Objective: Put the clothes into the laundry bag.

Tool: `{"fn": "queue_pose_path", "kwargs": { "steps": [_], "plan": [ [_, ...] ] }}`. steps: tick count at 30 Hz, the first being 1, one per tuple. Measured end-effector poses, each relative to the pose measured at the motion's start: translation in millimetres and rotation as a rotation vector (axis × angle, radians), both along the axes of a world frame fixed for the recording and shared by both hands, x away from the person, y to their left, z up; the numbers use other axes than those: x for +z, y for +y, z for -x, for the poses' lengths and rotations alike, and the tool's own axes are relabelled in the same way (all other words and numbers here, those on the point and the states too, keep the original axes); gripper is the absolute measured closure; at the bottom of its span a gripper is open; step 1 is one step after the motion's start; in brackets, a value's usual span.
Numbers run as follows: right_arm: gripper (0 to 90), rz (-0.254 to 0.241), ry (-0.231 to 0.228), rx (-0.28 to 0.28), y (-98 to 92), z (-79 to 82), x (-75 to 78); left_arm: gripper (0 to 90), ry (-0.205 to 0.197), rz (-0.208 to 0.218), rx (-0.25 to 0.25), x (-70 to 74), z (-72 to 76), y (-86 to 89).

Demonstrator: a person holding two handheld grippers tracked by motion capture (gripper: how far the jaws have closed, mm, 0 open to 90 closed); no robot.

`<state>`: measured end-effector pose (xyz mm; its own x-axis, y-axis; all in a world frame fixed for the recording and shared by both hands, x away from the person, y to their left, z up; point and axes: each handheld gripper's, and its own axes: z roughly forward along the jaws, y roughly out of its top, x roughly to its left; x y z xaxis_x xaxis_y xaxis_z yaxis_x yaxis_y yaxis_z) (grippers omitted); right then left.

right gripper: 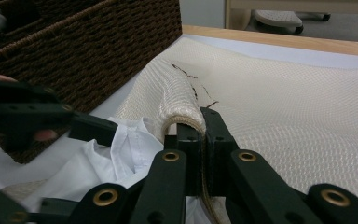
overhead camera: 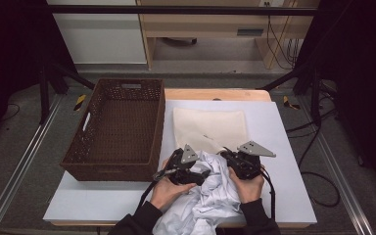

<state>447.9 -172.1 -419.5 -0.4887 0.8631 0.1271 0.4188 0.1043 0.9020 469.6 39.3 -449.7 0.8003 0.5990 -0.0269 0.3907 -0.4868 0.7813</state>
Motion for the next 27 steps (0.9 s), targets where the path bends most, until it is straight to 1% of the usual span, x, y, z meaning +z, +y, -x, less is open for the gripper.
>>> {"fn": "queue_pose_path", "kwargs": {
  "steps": [1,2,3,4,6,7,8,9,11,13,14,15,18,19,21,22,23,26,27],
  "plan": [
    [87.7,0.002,0.000,0.000,-0.1,-0.1,-0.1,27.1,0.013,0.000,0.000,-3.1,-2.7,-1.5],
    [87.7,0.003,0.001,0.000,0.1,-0.1,-0.2,31.1,0.022,0.001,-0.003,-5.1,-4.5,-2.0],
    [87.7,0.003,0.002,0.001,0.2,-0.2,-0.3,37.5,0.036,0.011,-0.010,-6.1,-5.2,-2.3],
    [87.7,0.004,0.002,0.001,0.3,-0.2,-0.4,44.2,0.040,0.010,-0.013,-5.7,-5.0,-2.2],
    [87.7,0.005,0.002,0.001,0.1,-0.5,-0.6,62.6,0.041,0.012,-0.018,-2.6,-2.5,-0.5],
    [87.7,0.007,0.002,-0.001,0.2,-0.5,-0.8,70.3,0.044,0.013,-0.019,-0.5,-0.5,0.6],
    [87.7,0.008,0.003,-0.003,0.2,-0.5,-1.1,75.9,0.031,0.015,-0.025,2.4,2.9,2.0],
    [87.7,0.005,0.003,-0.005,0.1,-0.6,-1.4,79.2,0.022,0.017,-0.026,4.3,5.6,2.8],
    [87.8,0.008,0.007,-0.010,-0.1,-1.1,-1.7,81.3,-0.004,0.048,-0.026,10.2,14.0,4.8],
    [87.8,0.010,0.010,-0.011,0.4,-1.6,-2.2,81.4,-0.028,0.082,-0.034,17.4,22.9,5.3],
    [87.7,0.008,0.011,-0.011,1.1,-1.8,-2.5,81.4,-0.042,0.098,-0.049,21.7,28.8,4.0],
    [87.7,0.007,0.012,-0.011,1.9,-1.6,-2.8,81.4,-0.048,0.096,-0.063,24.0,32.2,2.5],
    [87.8,0.006,0.008,-0.008,3.3,-1.2,-2.6,81.4,-0.073,0.079,-0.104,29.4,43.2,-7.7],
    [87.8,0.009,0.005,-0.005,3.4,-0.9,-2.5,81.5,-0.078,0.079,-0.114,29.4,45.1,-11.8],
    [87.8,0.003,0.001,-0.006,4.0,-0.5,-2.1,82.1,-0.084,0.055,-0.119,26.3,44.7,-20.3],
    [87.8,0.002,0.001,-0.004,4.0,-0.4,-2.0,82.6,-0.081,0.032,-0.115,22.5,40.9,-24.6],
    [87.8,0.002,0.000,-0.002,3.6,-0.3,-2.0,83.1,-0.077,0.020,-0.107,19.2,37.7,-26.9],
    [87.8,-0.003,-0.006,0.007,3.8,0.4,-0.6,83.7,-0.043,-0.046,-0.065,1.8,20.1,-31.9],
    [87.8,-0.005,-0.009,0.010,3.7,0.9,0.3,83.8,-0.033,-0.056,-0.050,-4.0,14.3,-31.7]
  ]
}}
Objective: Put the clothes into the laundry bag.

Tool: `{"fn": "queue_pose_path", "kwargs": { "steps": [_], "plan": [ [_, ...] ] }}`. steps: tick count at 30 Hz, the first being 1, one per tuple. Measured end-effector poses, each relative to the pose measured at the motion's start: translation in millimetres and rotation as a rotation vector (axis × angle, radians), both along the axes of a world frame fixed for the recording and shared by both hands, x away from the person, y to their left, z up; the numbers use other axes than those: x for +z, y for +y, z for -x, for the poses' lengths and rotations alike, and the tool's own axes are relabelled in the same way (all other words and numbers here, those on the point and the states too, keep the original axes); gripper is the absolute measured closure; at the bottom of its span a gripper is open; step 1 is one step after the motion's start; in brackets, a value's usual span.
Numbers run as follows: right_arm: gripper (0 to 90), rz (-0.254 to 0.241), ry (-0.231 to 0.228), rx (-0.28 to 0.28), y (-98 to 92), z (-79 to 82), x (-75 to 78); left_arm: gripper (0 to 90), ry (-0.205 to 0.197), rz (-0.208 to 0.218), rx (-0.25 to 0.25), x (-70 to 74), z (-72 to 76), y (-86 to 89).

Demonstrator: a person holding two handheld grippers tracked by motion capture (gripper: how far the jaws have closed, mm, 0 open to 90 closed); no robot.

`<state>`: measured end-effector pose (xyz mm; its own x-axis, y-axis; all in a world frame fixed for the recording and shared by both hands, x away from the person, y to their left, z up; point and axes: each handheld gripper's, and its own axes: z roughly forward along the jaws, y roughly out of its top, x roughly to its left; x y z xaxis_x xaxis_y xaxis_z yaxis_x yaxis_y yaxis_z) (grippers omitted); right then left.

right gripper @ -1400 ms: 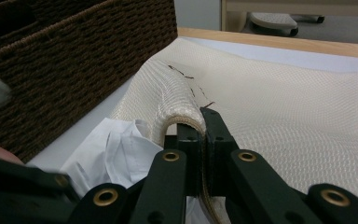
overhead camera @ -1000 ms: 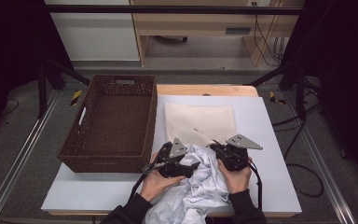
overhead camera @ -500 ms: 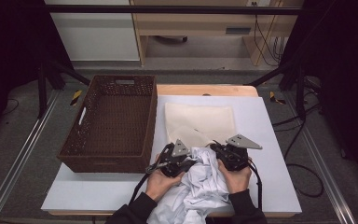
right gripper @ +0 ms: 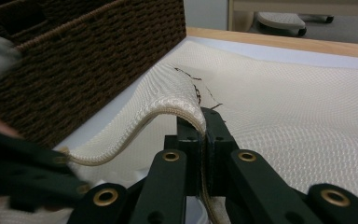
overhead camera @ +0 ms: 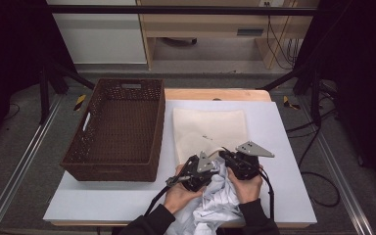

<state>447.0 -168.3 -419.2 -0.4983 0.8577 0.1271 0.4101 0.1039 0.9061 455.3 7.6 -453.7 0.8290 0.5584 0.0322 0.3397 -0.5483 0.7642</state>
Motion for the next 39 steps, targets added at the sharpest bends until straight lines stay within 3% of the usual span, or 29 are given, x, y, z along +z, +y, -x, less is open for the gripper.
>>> {"fn": "queue_pose_path", "kwargs": {
  "steps": [2,5,9,13,16,18,24,28,30,32,34,37,39],
  "plan": [
    [87.8,-0.007,-0.006,0.004,-0.2,1.2,2.2,83.9,0.024,-0.007,0.022,-5.9,-8.4,2.6],
    [87.7,-0.006,-0.011,0.003,-1.7,1.7,4.2,82.4,0.018,-0.006,0.037,-4.5,-8.2,5.0],
    [87.7,-0.006,0.002,-0.007,-3.4,0.0,1.2,62.5,0.031,0.041,0.040,6.5,-2.6,12.9],
    [87.7,-0.006,0.003,-0.011,-4.1,-0.3,0.9,42.2,0.044,0.125,-0.007,27.2,10.8,29.3],
    [87.7,0.001,0.002,-0.011,-3.7,-0.7,0.4,33.9,0.009,0.144,-0.033,39.6,25.7,38.0],
    [87.7,0.003,0.004,-0.012,-3.0,-0.4,0.3,30.4,0.009,0.146,-0.052,41.6,35.0,39.9],
    [87.7,0.001,0.003,-0.014,-3.7,-0.5,0.1,23.4,0.017,0.079,-0.093,20.0,57.4,30.1],
    [87.7,0.003,0.007,-0.011,-1.8,-0.6,-0.5,22.1,0.082,0.062,-0.114,2.1,55.0,19.1],
    [87.7,0.008,0.007,-0.010,-1.5,-0.8,-0.8,25.1,0.105,0.053,-0.124,-2.0,54.6,13.5],
    [87.7,0.008,0.008,-0.010,-1.2,-1.3,-1.2,33.8,0.115,0.036,-0.124,-5.3,56.3,8.4],
    [87.7,0.007,0.011,-0.010,-1.1,-1.4,-1.7,47.9,0.088,0.002,-0.106,-5.5,57.2,6.6],
    [87.7,0.010,0.010,-0.009,-1.3,-1.0,-1.6,77.1,0.073,-0.019,-0.090,1.2,53.3,10.3],
    [87.7,0.014,0.009,-0.012,-2.0,-1.1,-1.5,81.6,0.063,-0.018,-0.089,9.6,49.5,13.8]
  ]
}}
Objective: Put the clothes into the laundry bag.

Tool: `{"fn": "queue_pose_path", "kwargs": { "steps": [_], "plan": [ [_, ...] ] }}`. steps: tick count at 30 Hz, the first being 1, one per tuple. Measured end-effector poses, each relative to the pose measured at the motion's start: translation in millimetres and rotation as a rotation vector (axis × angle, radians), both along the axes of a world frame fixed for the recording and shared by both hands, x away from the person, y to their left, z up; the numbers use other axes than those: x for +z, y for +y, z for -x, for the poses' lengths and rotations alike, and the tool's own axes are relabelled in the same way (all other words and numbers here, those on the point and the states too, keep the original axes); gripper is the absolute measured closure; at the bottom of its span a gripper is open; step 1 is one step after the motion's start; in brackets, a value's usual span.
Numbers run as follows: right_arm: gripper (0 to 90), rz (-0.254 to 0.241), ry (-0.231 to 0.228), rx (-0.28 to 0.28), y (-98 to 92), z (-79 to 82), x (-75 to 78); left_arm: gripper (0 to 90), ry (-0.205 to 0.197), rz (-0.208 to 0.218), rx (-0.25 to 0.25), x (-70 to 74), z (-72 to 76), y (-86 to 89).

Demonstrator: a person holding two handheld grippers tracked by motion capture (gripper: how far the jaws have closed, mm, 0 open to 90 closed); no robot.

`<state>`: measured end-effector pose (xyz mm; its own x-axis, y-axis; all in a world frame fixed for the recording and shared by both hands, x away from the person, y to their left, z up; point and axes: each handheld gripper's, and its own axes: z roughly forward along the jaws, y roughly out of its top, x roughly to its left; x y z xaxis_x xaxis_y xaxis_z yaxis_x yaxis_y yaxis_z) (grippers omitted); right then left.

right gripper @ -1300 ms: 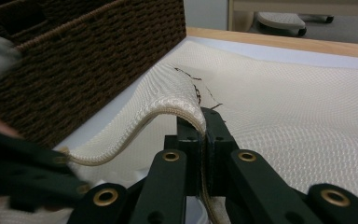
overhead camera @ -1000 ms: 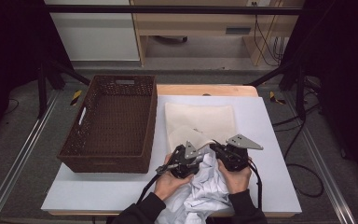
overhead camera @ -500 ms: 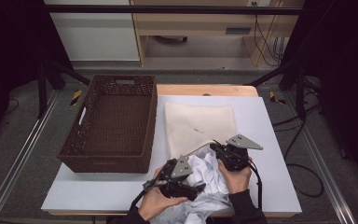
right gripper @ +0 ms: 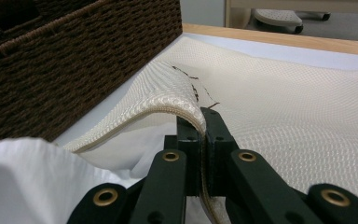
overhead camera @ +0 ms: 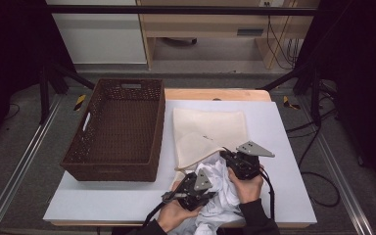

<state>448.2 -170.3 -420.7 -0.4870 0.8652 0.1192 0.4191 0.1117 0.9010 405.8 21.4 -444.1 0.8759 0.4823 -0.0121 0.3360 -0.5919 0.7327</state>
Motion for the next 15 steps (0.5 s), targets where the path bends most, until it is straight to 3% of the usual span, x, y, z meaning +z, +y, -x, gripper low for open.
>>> {"fn": "queue_pose_path", "kwargs": {
  "steps": [4,8,11,13,15],
  "plan": [
    [87.7,-0.004,-0.002,-0.004,-1.6,-0.2,0.5,82.5,-0.066,-0.015,0.046,18.6,-13.6,2.3],
    [87.7,-0.003,-0.008,-0.004,-1.3,0.8,2.2,82.5,-0.099,-0.075,0.078,10.7,-31.6,-6.1],
    [87.7,-0.008,-0.011,-0.005,-1.9,1.5,3.6,82.1,-0.089,-0.101,0.102,-3.5,-43.6,-11.6],
    [87.7,-0.013,-0.010,-0.001,-2.1,2.0,4.3,81.1,-0.056,-0.087,0.119,-13.6,-51.8,-12.5],
    [87.7,-0.007,-0.011,-0.001,-1.9,2.1,4.4,78.8,-0.051,-0.061,0.123,-16.3,-53.9,-11.2]
  ]
}}
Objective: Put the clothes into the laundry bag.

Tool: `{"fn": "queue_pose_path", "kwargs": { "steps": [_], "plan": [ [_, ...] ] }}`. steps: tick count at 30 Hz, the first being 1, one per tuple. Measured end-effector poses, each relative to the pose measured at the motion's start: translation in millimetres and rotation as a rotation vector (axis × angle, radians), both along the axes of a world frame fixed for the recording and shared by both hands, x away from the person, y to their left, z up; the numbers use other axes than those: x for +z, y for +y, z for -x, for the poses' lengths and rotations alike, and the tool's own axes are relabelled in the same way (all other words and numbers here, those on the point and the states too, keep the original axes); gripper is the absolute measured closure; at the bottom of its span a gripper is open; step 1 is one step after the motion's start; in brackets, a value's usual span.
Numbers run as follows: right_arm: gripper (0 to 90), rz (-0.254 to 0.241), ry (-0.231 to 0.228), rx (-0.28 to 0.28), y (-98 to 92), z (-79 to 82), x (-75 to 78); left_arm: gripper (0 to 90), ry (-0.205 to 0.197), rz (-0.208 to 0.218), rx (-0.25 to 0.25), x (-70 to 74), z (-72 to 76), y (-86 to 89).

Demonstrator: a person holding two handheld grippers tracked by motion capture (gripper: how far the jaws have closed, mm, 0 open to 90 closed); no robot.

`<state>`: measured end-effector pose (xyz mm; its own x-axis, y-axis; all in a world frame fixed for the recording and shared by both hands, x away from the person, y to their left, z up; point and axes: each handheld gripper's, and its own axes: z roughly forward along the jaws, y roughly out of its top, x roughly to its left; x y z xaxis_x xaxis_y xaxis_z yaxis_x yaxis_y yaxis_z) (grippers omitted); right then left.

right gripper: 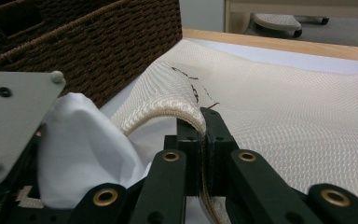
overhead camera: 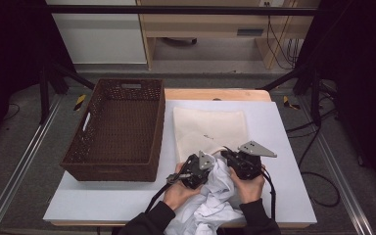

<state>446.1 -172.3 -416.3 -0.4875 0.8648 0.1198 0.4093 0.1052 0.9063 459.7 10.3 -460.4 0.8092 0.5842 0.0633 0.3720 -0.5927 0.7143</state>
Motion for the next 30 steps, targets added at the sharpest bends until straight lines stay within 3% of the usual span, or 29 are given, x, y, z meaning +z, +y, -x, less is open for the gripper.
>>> {"fn": "queue_pose_path", "kwargs": {
  "steps": [4,8,14,19,21,25,28,30],
  "plan": [
    [87.7,-0.001,0.005,-0.001,-0.2,-0.8,-1.3,62.0,-0.007,0.031,0.008,7.5,5.9,7.3],
    [87.6,0.004,0.005,-0.003,-1.6,-0.9,-1.2,41.3,0.012,0.121,-0.008,20.2,17.9,23.1],
    [87.6,0.008,0.007,-0.004,-0.3,-1.4,-1.9,25.0,-0.023,0.185,-0.059,37.6,45.8,41.0],
    [87.7,0.008,0.008,-0.007,0.1,-1.5,-1.8,28.4,-0.031,0.182,-0.114,35.5,60.9,28.3],
    [87.6,0.012,0.007,-0.005,0.2,-1.5,-1.7,33.9,-0.028,0.141,-0.123,27.3,60.1,15.2],
    [87.6,0.012,0.007,-0.002,0.5,-1.1,-1.8,53.5,-0.010,0.061,-0.099,10.8,49.5,-0.8],
    [87.7,0.009,0.009,-0.001,0.2,-1.4,-1.9,67.3,0.025,0.074,-0.088,6.4,41.2,-0.7],
    [87.6,0.008,0.009,0.000,0.6,-1.5,-2.0,77.0,0.025,0.087,-0.066,8.8,38.8,0.9]
  ]
}}
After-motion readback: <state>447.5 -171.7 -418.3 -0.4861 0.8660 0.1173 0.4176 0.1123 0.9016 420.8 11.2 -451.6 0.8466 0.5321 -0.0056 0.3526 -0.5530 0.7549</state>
